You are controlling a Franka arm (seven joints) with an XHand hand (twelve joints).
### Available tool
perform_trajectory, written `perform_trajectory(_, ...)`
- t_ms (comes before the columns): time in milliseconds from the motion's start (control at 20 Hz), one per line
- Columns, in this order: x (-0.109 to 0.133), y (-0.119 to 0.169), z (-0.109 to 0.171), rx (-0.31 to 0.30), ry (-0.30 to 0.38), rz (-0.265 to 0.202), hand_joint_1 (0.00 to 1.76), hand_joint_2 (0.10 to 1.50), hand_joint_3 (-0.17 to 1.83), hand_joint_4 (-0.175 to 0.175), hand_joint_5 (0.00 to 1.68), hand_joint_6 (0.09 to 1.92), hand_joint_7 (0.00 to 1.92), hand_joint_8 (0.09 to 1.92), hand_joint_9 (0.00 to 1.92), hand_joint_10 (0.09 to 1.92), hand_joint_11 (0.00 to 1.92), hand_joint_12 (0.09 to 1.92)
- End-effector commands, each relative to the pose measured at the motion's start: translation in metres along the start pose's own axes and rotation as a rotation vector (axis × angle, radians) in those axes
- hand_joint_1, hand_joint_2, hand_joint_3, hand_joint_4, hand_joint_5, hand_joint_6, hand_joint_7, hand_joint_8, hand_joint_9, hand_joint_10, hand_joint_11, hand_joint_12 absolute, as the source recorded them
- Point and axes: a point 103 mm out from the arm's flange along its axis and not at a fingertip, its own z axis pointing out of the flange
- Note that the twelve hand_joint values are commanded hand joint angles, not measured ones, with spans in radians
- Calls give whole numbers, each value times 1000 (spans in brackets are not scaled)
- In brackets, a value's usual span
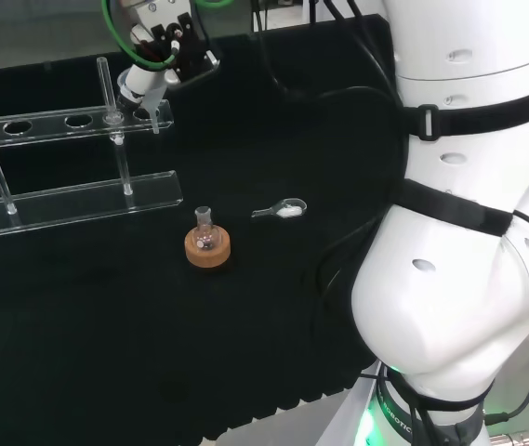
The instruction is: Pick up the funnel from the transparent funnel stand.
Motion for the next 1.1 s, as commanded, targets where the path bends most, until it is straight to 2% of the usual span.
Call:
perform_trajectory(50, -5, -5, -7, -1, 2, 25, 645, 847, 58, 7, 664, 87, 952, 471, 598, 563, 0, 1450)
perform_trajectory(500, -14, -17, -34, -69, 15, 14, 651, 848, 60, 5, 666, 87, 953, 469, 605, 556, 0, 1454)
perform_trajectory(1100, -29, -36, -73, -123, -10, 35, 660, 852, 64, 3, 670, 87, 955, 467, 610, 547, 0, 1457)
